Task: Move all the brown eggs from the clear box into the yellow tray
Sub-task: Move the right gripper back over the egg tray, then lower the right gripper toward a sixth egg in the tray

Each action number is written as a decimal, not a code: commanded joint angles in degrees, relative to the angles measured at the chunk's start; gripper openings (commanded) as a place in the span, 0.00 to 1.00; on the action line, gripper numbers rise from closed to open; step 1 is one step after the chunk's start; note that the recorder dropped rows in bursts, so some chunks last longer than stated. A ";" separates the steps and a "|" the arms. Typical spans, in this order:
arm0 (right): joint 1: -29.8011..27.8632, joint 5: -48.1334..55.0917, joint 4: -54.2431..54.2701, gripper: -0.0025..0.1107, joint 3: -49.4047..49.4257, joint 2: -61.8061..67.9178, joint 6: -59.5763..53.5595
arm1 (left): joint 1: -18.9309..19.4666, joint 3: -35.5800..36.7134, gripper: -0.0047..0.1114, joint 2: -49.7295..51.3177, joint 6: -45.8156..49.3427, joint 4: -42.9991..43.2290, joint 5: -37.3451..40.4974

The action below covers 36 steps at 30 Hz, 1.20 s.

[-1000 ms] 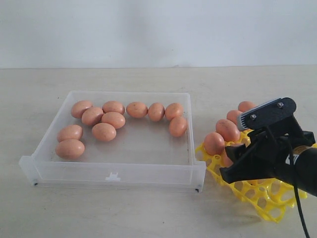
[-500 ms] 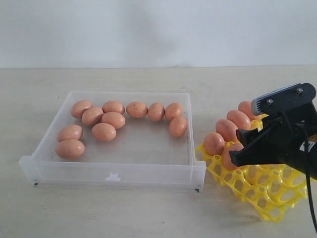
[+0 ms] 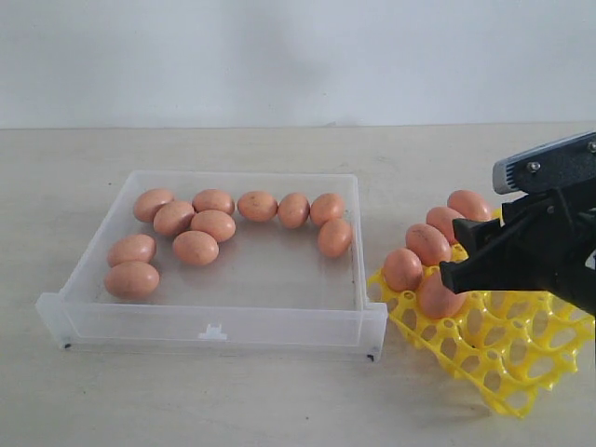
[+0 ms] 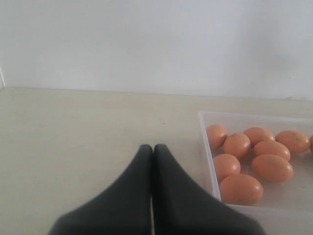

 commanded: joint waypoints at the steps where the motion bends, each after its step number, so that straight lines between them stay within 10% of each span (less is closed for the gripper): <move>1: -0.18 4.81 1.23 0.47 -1.05 -0.51 0.02 | 0.04 0.17 0.00 0.17 0.13 0.12 -0.34; 19: 8.67 40.23 -2.89 0.48 -29.82 2.29 6.31 | 0.04 0.17 0.00 0.17 0.13 0.12 -0.34; 36: 21.50 74.60 -22.23 0.59 -78.16 40.54 1.71 | 0.04 0.17 0.00 0.17 0.13 0.12 -0.34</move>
